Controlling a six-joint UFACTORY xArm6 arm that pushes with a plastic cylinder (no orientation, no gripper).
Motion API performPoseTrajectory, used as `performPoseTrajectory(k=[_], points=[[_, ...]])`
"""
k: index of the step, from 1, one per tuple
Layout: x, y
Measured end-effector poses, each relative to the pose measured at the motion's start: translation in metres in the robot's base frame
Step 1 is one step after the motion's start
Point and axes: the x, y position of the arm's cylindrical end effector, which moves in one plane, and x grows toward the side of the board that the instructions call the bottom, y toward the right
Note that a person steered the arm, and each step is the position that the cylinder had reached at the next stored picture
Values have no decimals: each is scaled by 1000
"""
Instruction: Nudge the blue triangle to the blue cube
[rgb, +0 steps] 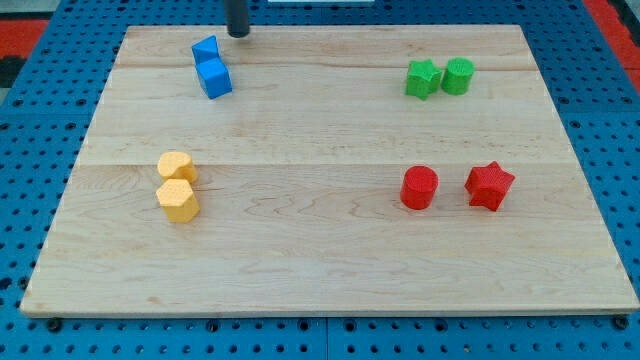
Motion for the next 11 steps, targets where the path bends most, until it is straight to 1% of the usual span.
performPoseTrajectory(k=[1,3,4,5,10,11], points=[[0,-1],[0,-34],[0,-34],[17,-34],[30,-34],[41,-34]])
